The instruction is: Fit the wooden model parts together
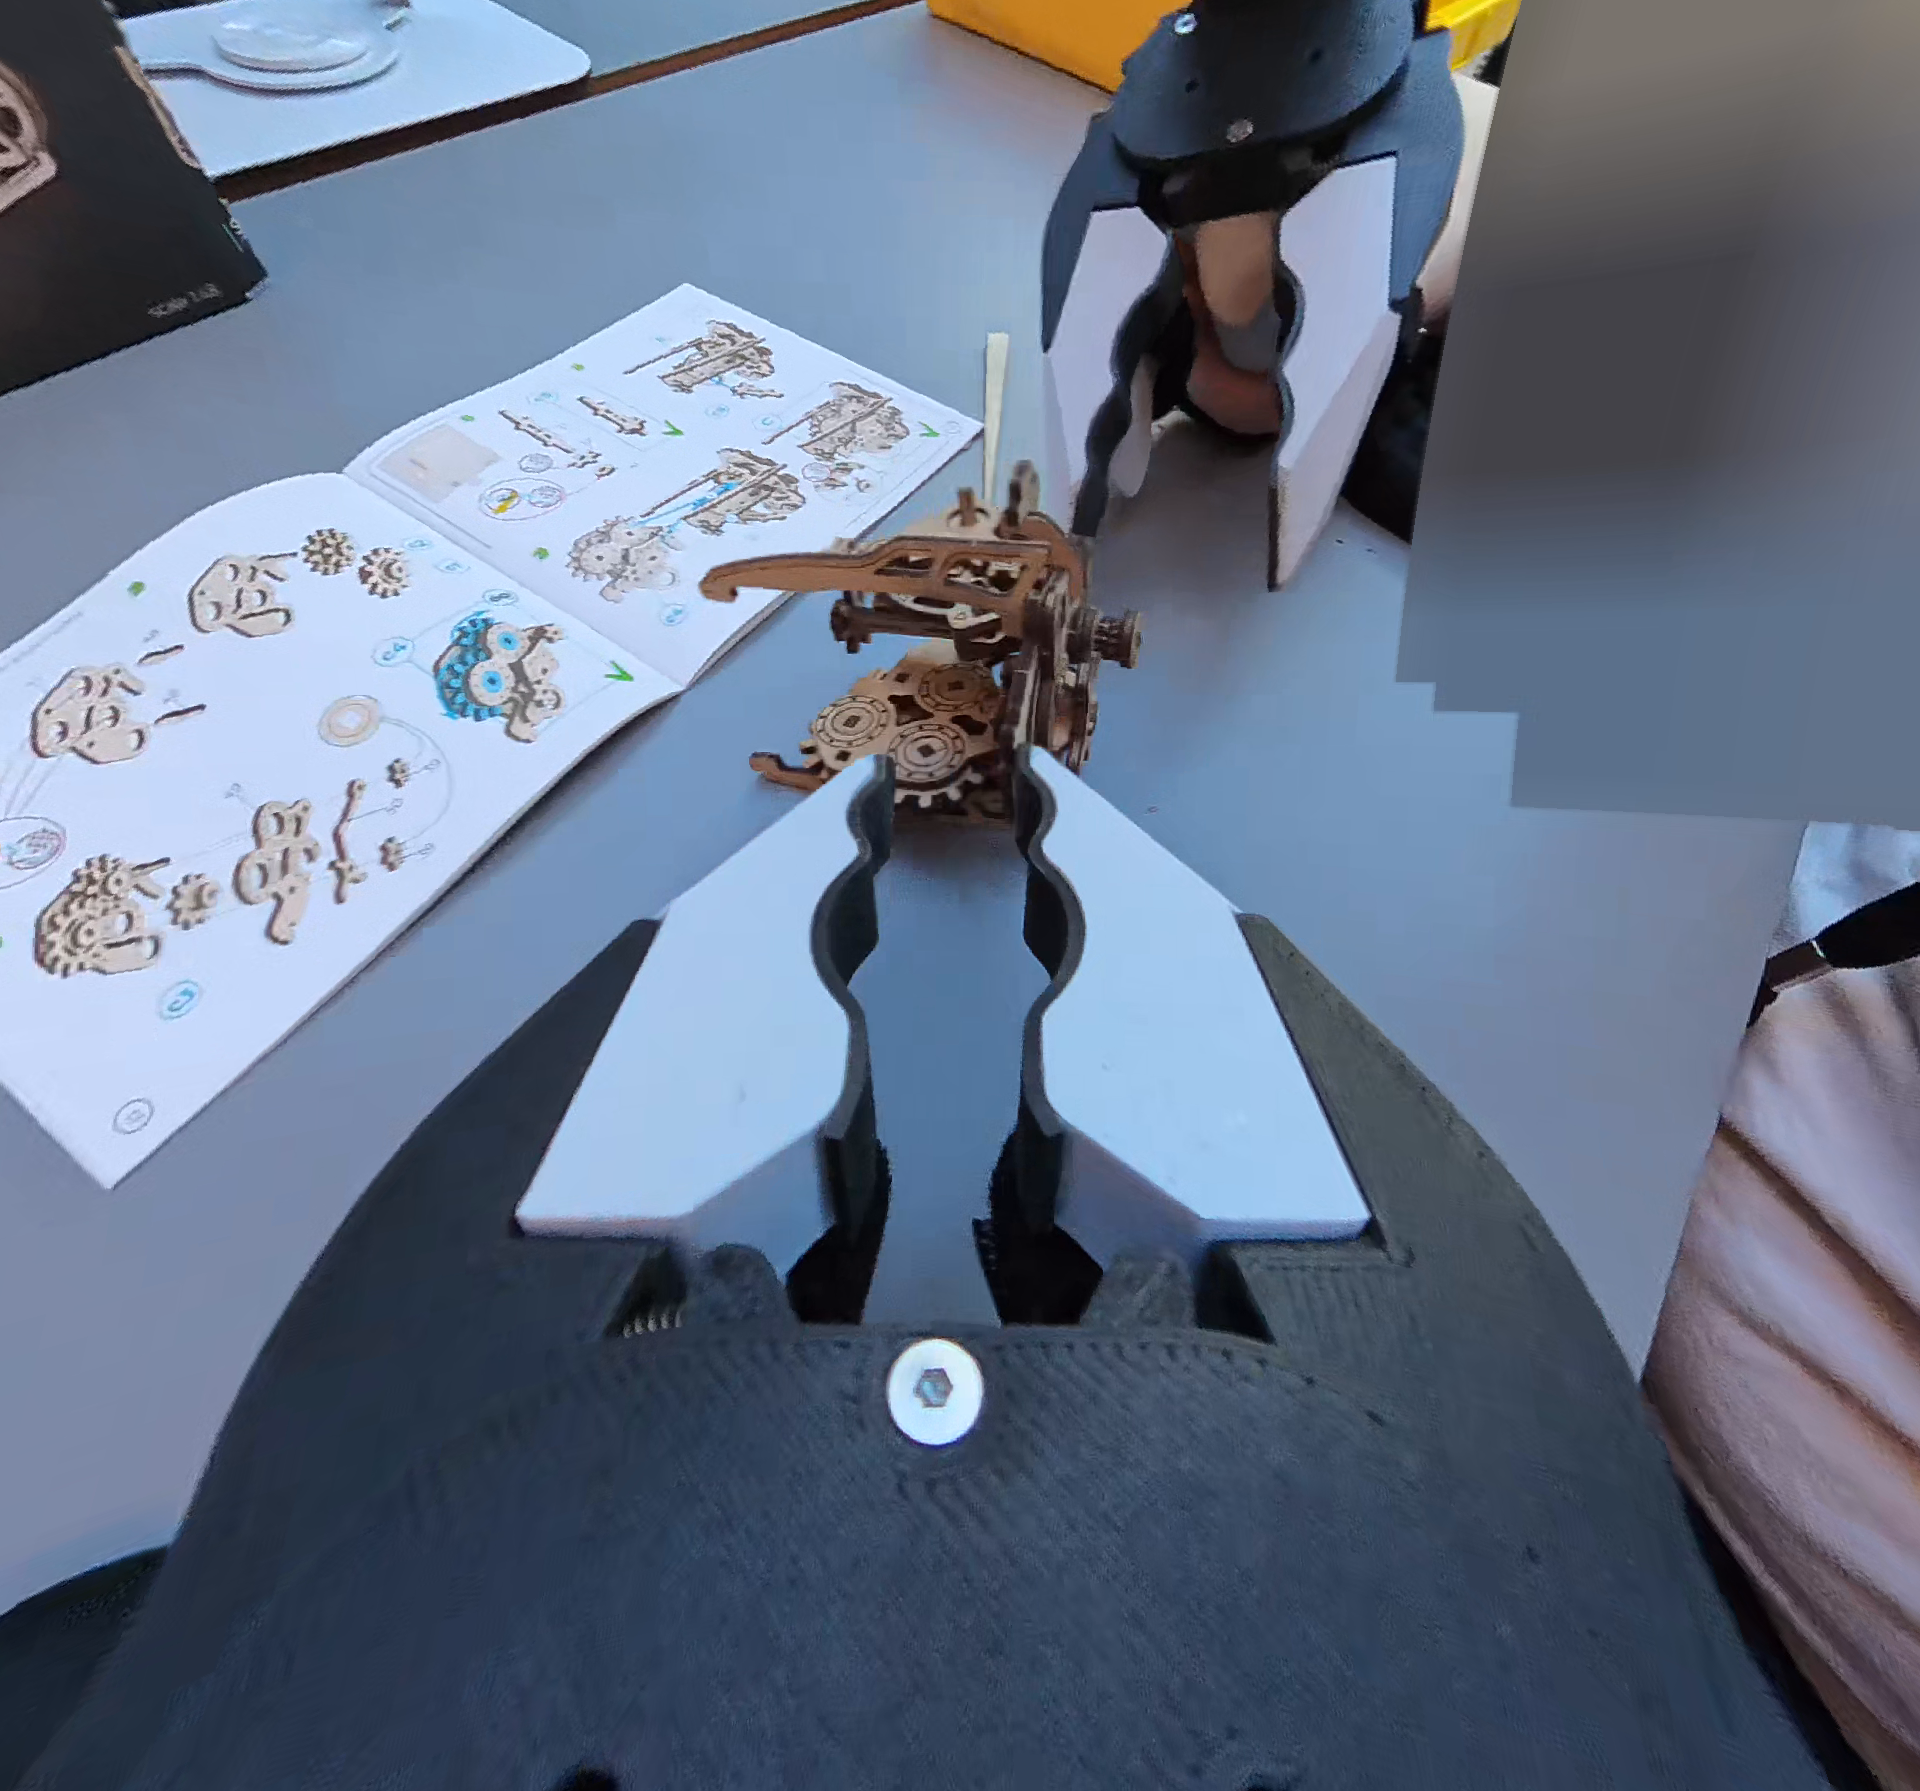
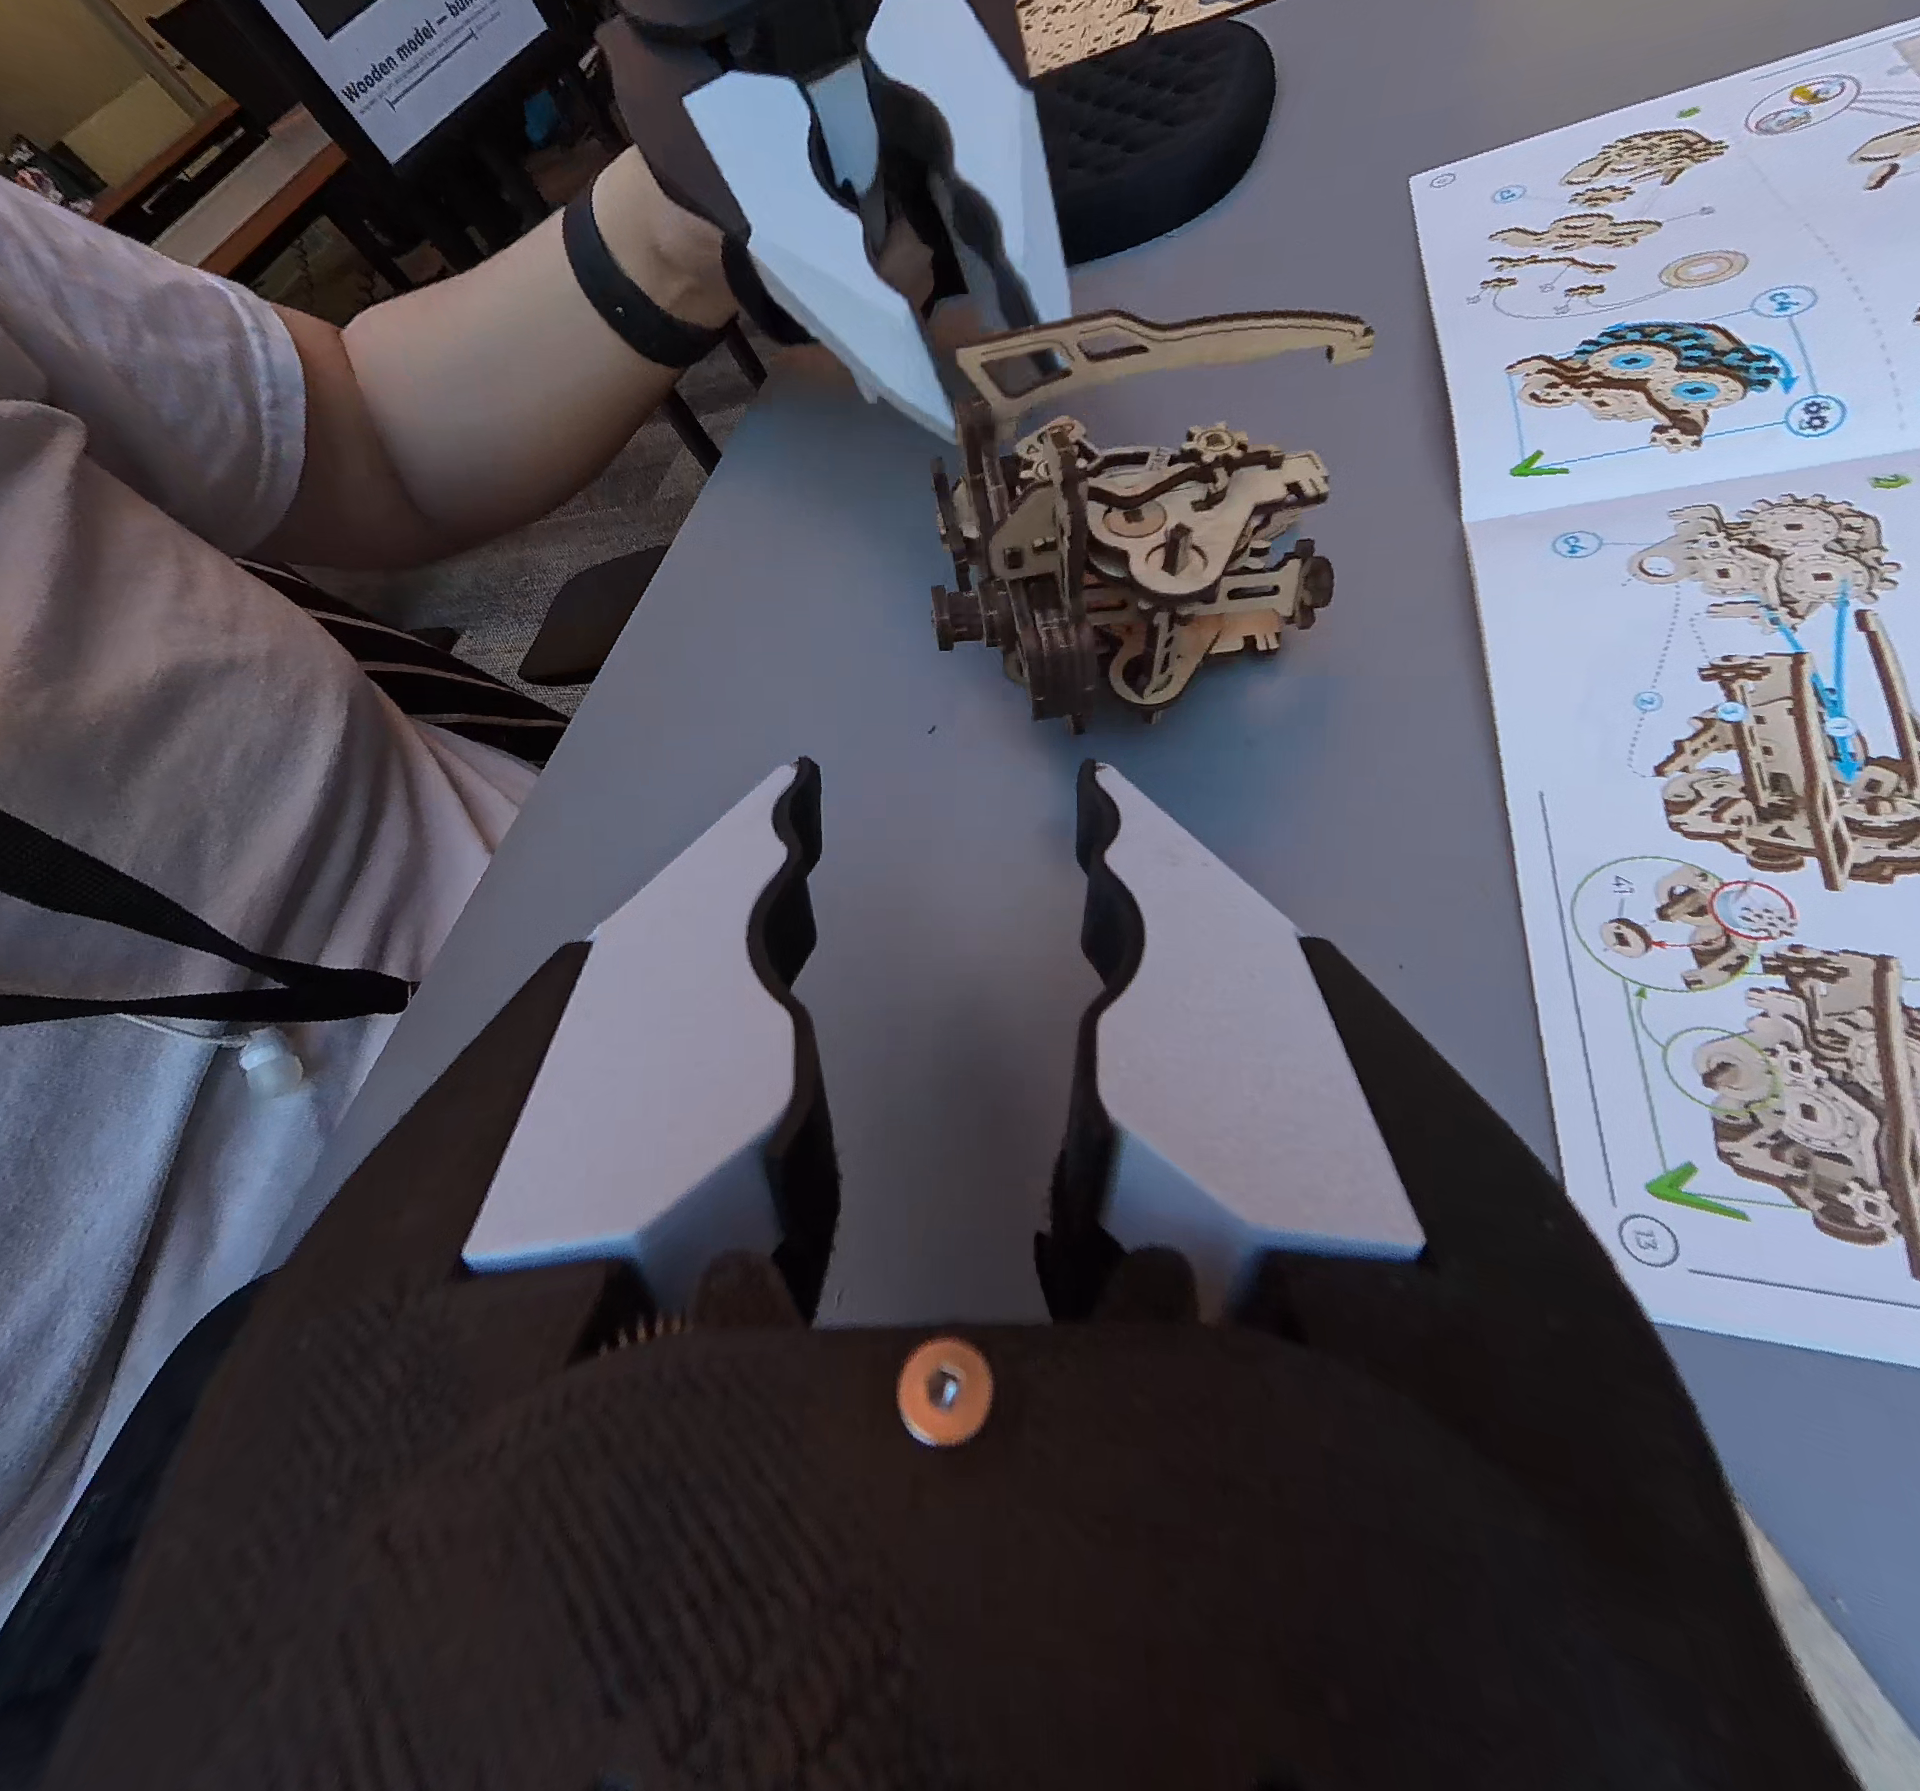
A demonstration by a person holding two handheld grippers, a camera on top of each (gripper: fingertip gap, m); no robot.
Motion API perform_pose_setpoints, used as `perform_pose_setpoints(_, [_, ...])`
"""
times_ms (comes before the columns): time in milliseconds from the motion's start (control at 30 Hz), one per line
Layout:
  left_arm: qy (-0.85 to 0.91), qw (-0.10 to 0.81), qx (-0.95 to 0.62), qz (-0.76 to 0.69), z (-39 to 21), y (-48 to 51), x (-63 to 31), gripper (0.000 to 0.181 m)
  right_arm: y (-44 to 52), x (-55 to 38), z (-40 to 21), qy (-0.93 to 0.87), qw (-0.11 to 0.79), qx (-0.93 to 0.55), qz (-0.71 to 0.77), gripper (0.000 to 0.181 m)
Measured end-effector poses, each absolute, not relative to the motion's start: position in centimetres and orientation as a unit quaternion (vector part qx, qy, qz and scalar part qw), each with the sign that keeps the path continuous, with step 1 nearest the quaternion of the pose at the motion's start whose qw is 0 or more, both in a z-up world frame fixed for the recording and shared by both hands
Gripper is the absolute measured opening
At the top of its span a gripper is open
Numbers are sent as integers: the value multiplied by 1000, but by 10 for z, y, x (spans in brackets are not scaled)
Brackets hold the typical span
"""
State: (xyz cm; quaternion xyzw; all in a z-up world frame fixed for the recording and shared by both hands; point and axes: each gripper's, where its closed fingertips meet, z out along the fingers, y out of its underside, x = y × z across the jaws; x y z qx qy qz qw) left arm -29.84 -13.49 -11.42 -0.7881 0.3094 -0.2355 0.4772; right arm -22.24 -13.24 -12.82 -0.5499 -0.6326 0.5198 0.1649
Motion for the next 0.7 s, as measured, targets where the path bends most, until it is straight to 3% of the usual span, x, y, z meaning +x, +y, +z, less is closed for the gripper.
perform_pose_setpoints(200, [232,495,-799,-252,-103,-137,-305,36,-130,-227,-133,-651,166,-552,494,48])
perform_pose_setpoints(367, [176,480,-837,-195,-122,-146,-298,41,-124,-234,-129,-666,169,-546,479,48])
perform_pose_setpoints(433, [161,465,-850,-190,-132,-147,-291,52,-123,-237,-128,-670,162,-544,479,48])
perform_pose_setpoints(700, [120,449,-879,-102,-150,-135,-293,49,-130,-237,-137,-691,153,-536,461,48])
